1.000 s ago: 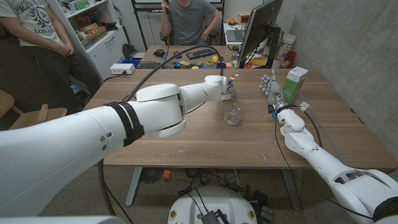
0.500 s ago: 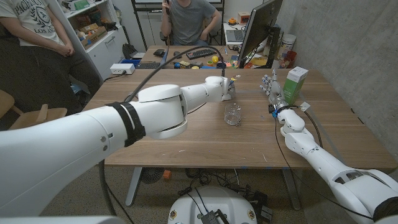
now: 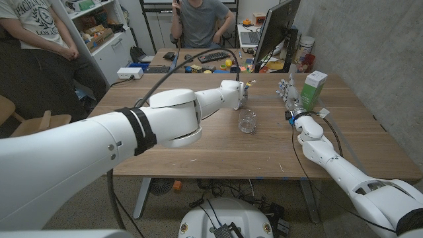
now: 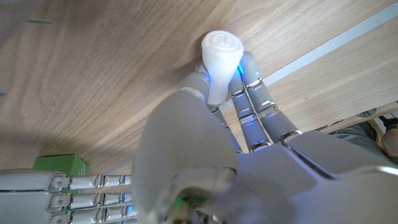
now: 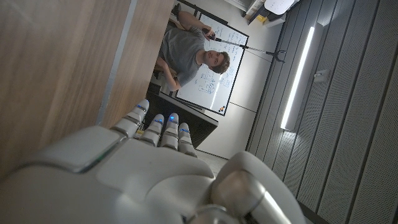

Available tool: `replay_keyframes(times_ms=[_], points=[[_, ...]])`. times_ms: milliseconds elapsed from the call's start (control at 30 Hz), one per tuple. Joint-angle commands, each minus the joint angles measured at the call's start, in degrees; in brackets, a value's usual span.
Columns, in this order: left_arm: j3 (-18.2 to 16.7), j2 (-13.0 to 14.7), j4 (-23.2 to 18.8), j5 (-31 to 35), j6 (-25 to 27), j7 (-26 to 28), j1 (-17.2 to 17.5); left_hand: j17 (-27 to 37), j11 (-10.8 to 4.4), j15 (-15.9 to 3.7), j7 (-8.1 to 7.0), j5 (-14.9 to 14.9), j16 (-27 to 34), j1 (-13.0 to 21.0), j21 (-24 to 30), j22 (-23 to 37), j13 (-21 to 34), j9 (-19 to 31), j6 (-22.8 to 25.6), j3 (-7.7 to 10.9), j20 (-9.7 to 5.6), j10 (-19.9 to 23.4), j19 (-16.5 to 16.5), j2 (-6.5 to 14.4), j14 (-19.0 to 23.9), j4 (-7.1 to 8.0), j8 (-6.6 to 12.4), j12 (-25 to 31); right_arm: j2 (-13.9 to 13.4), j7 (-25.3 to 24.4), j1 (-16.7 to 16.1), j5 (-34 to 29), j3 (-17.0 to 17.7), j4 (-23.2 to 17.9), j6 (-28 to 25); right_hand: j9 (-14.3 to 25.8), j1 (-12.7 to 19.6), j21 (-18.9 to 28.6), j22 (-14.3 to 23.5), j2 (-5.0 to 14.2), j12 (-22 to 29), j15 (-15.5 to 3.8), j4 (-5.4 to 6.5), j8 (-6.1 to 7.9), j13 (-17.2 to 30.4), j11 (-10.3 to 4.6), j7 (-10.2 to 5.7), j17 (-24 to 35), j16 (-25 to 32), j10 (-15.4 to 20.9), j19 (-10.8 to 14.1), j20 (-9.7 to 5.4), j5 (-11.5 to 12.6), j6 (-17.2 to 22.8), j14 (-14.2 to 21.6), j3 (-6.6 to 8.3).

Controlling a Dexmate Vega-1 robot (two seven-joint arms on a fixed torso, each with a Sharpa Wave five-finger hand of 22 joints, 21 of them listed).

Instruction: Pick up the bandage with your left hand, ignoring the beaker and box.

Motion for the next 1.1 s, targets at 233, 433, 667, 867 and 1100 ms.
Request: replay_keyframes(times_ms=[233,433,667,867,1100], points=[[-2.1,4.74,-11.52,2.79,9.21,-0.09,1.6,-0.11,1.49,-7.11,1.68,0.1,0.31,5.51,5.01,-1.67,-4.13,12.65,1.54,-1.17,-3.99,2.29,1.16,1.29,1.35,0.36,9.29,0.25,0.19,-0.67,0.84,-0.71,-0.27,1.43,0.07,0.16,0.2,-0.03,0.2,1.55,-0.08,-0.41,0.24,0.26,0.17,0.0,0.08,0.19,-0.22,-0.27,-0.27,0.09,0.19,0.22,-0.59,0.05],[-3.64,13.37,-29.21,4.67,17.95,-2.48,1.93,-0.26,1.47,-7.25,1.83,0.21,0.59,5.92,5.42,-2.65,-4.7,11.4,2.64,-1.47,-4.08,2.62,1.09,1.18,1.84,0.5,8.97,0.62,0.17,-0.33,1.0,-0.84,-0.44,1.78,0.25,0.16,0.22,-0.03,0.2,1.54,-0.06,-0.4,0.24,0.26,0.17,0.02,0.05,0.19,-0.23,-0.24,-0.3,0.11,0.18,0.19,-0.7,0.05],[-2.69,16.47,-37.25,8.15,25.22,-4.87,-0.69,0.03,1.17,-7.62,1.58,0.42,1.2,5.59,5.87,-3.52,-5.76,9.86,4.37,-1.98,-4.54,3.57,0.98,1.01,2.72,0.82,8.7,0.89,0.22,0.41,0.91,-1.13,-0.9,1.42,0.74,0.16,0.25,-0.03,0.2,1.52,-0.09,-0.44,0.22,0.24,0.17,0.08,0.08,0.19,-0.24,-0.38,-0.32,0.12,0.17,0.15,-0.81,0.06],[-3.2,20.04,-45.67,9.82,30.77,-7.2,-3.29,-0.2,1.13,-7.77,1.61,0.67,1.17,5.63,6.04,-4.51,-6.61,9.4,4.88,-2.14,-4.47,3.86,0.87,1.02,3.08,0.82,8.62,1.01,0.0,0.48,0.7,-1.54,-1.2,1.02,0.67,0.16,0.27,-0.04,0.2,1.52,-0.09,-0.42,0.22,0.26,0.17,0.13,0.06,0.19,-0.21,-0.4,-0.38,0.16,0.17,0.17,-0.81,0.06],[-1.02,20.57,-49.45,12.2,34.67,-9.73,-7.26,-0.17,1.1,-8.04,1.45,0.77,1.0,5.87,4.95,-6.59,-5.95,9.25,4.84,-2.0,-4.93,3.12,-0.56,1.01,3.74,0.72,8.58,1.83,0.05,0.99,0.79,-1.81,-1.57,0.96,0.89,0.16,0.28,-0.04,0.2,1.5,-0.07,-0.39,0.21,0.26,0.17,0.1,0.09,0.19,-0.23,-0.38,-0.42,0.17,0.16,0.18,-0.93,0.06]])
